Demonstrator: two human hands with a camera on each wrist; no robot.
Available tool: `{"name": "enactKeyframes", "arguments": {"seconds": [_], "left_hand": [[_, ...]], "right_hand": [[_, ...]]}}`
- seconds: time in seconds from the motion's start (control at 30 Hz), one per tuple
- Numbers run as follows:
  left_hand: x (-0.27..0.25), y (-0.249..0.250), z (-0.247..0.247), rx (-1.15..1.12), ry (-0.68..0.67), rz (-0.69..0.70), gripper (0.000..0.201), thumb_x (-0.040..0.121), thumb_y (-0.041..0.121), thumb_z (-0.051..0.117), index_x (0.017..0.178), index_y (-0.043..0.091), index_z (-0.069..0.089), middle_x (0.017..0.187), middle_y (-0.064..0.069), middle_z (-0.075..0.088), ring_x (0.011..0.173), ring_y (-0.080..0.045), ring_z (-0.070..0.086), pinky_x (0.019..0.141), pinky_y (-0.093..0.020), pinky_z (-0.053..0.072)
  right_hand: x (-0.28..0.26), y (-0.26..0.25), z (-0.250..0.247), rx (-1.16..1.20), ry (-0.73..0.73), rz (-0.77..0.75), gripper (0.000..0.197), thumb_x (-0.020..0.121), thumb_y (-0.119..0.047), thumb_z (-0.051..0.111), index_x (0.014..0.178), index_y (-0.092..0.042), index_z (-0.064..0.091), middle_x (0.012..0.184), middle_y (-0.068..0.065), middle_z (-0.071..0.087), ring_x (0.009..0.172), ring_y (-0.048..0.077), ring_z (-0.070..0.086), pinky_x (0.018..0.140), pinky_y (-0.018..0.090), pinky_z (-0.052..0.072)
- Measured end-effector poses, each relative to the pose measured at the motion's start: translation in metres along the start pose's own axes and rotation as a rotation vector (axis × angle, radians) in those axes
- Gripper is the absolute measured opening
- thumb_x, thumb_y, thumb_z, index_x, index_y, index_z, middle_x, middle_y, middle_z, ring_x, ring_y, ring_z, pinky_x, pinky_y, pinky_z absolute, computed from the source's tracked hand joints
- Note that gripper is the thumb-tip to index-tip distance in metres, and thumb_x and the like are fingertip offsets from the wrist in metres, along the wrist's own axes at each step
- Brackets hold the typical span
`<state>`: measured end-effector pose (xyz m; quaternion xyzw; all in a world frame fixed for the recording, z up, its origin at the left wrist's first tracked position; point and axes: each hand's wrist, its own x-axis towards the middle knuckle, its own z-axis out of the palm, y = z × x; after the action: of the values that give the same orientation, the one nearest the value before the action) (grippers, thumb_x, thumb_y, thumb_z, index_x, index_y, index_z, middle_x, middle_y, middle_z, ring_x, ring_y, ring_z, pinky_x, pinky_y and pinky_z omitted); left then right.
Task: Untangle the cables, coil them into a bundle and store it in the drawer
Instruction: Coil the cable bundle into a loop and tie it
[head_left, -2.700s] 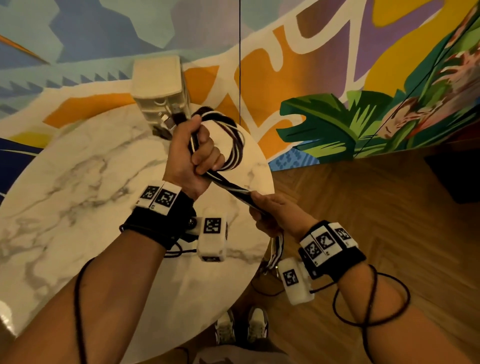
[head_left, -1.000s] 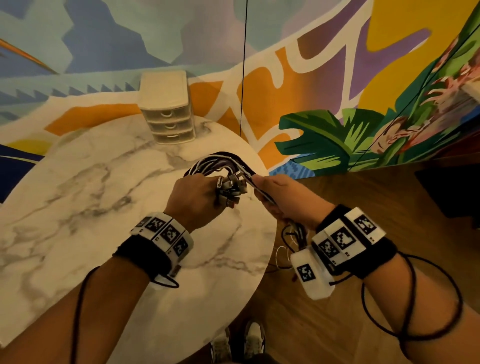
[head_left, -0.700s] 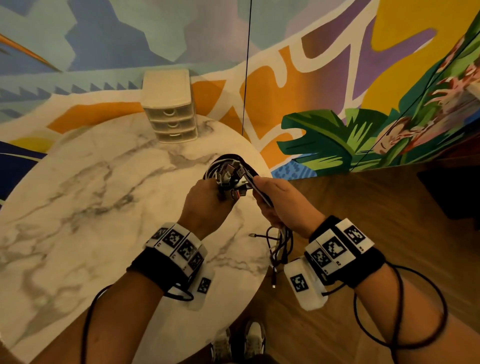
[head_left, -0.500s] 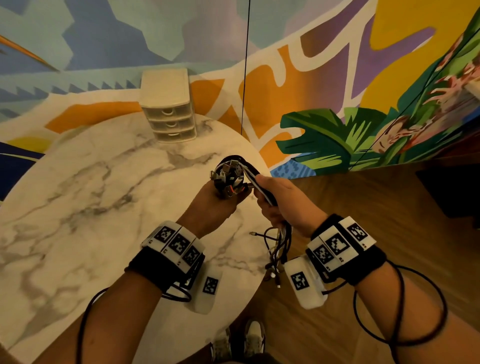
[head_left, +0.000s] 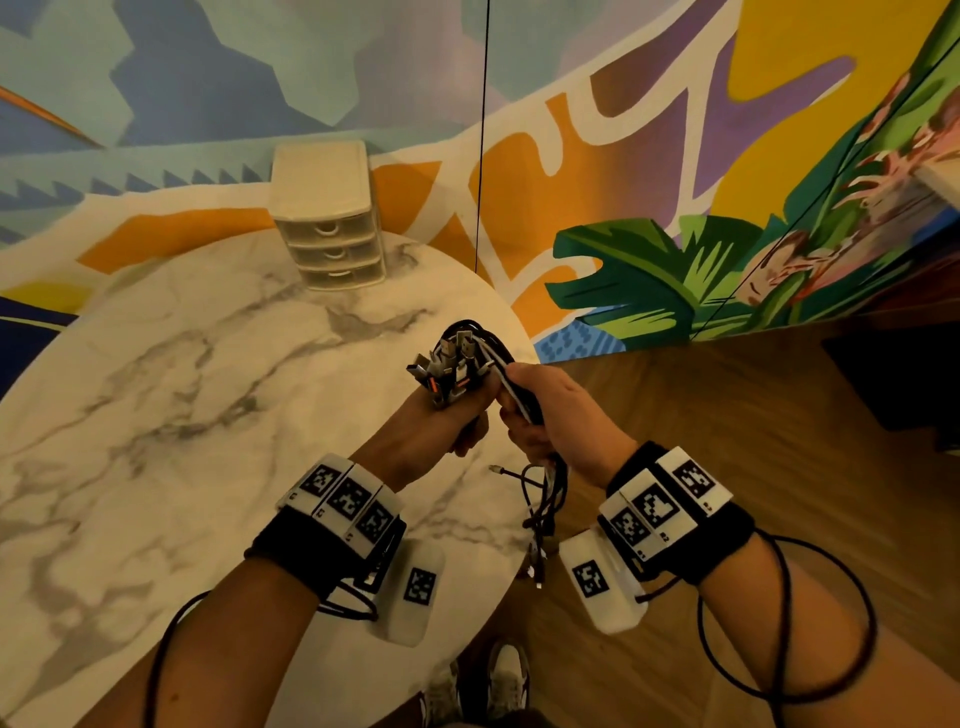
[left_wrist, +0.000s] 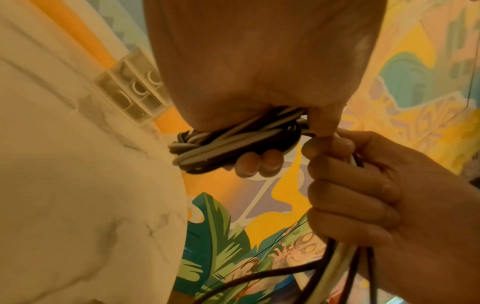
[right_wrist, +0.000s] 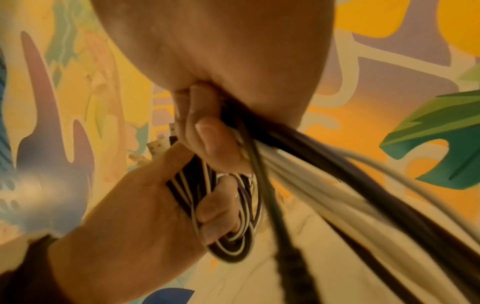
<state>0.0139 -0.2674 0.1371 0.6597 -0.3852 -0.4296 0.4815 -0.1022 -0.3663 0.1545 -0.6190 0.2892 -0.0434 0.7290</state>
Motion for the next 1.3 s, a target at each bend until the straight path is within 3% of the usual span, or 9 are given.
{"name": "enactKeyframes", "arguments": {"seconds": [0.13,0.27,0.43,0.53,0.67,0.83,1.0,1.17,1.3], "left_hand": [[0.001,-0.001,0.002,-0.209,0.017,0.021,0.054,0.087,0.047,0.052,0.100,-0.005,0.060,0.080,-0.021,0.053,0.071,-0.026,0.045,0.067,-0.041,0.034],[0.005,0.001,0.005,-0.296,0.087,-0.009,0.021,0.080,0.048,0.062,0.093,0.032,0.062,0.091,0.001,0.065,0.083,-0.013,0.060,0.076,-0.026,0.047],[0.013,0.009,0.008,-0.513,0.176,-0.023,0.041,0.078,0.032,0.062,0.117,0.021,0.056,0.064,-0.002,0.051,0.057,-0.012,0.051,0.063,-0.026,0.043],[0.011,0.012,0.001,-0.632,0.092,0.029,0.018,0.088,0.010,0.057,0.105,0.011,0.062,0.057,-0.004,0.044,0.052,-0.016,0.041,0.060,-0.029,0.039],[0.007,0.011,-0.010,-0.670,0.005,0.038,0.038,0.079,0.011,0.056,0.115,-0.001,0.059,0.047,0.000,0.034,0.043,-0.014,0.033,0.055,-0.028,0.031],[0.003,0.015,-0.021,-0.687,-0.048,0.037,0.016,0.071,0.017,0.059,0.083,0.007,0.061,0.041,0.003,0.033,0.034,-0.010,0.030,0.046,-0.025,0.031],[0.002,0.025,-0.026,-0.538,-0.172,0.064,0.014,0.075,0.017,0.058,0.071,0.006,0.050,0.038,0.001,0.033,0.030,-0.011,0.024,0.040,-0.024,0.018],[-0.004,0.013,-0.030,-0.634,-0.136,-0.001,0.023,0.080,0.015,0.056,0.061,0.009,0.043,0.037,0.002,0.030,0.029,-0.011,0.021,0.041,-0.028,0.014],[-0.010,0.003,-0.034,-0.809,-0.115,-0.055,0.020,0.075,0.020,0.057,0.066,0.009,0.042,0.035,0.004,0.029,0.026,-0.007,0.022,0.040,-0.023,0.020]], "right_hand": [[0.000,0.002,0.006,-0.069,0.032,-0.039,0.036,0.099,-0.019,0.023,0.073,-0.007,0.045,0.049,0.003,0.035,0.042,0.016,0.024,0.044,0.028,0.022],[0.005,0.002,0.011,-0.263,-0.003,-0.013,0.026,0.094,-0.013,0.040,0.085,0.003,0.058,0.064,0.017,0.062,0.049,0.018,0.054,0.049,0.024,0.046],[0.002,0.013,0.031,-0.400,-0.228,0.101,0.034,0.096,-0.016,0.043,0.067,-0.010,0.060,0.063,0.017,0.057,0.045,0.015,0.053,0.048,0.017,0.046],[0.007,0.024,0.035,-0.477,-0.248,0.133,0.040,0.096,-0.024,0.045,0.060,-0.012,0.055,0.061,0.011,0.051,0.044,0.014,0.044,0.047,0.019,0.042],[0.014,0.038,0.033,-0.646,-0.213,0.151,0.035,0.093,-0.029,0.054,0.060,-0.021,0.052,0.060,-0.005,0.051,0.052,0.008,0.045,0.057,0.021,0.040],[0.014,0.024,0.023,-0.759,-0.246,0.116,0.009,0.090,-0.020,0.061,0.097,-0.023,0.057,0.087,-0.011,0.052,0.085,0.010,0.048,0.085,0.025,0.040],[0.021,0.013,0.009,-0.954,-0.333,0.122,0.044,0.088,-0.023,0.064,0.130,-0.013,0.052,0.116,-0.003,0.054,0.104,0.012,0.049,0.090,0.022,0.036],[0.016,0.029,-0.006,-0.480,-0.369,0.115,0.019,0.084,-0.018,0.070,0.098,-0.008,0.062,0.072,0.009,0.058,0.058,0.016,0.052,0.062,0.036,0.046],[0.011,0.035,-0.004,-0.125,-0.106,-0.091,0.043,0.084,-0.051,0.056,0.120,-0.028,0.049,0.108,0.014,0.066,0.090,0.032,0.067,0.078,0.037,0.056]]}}
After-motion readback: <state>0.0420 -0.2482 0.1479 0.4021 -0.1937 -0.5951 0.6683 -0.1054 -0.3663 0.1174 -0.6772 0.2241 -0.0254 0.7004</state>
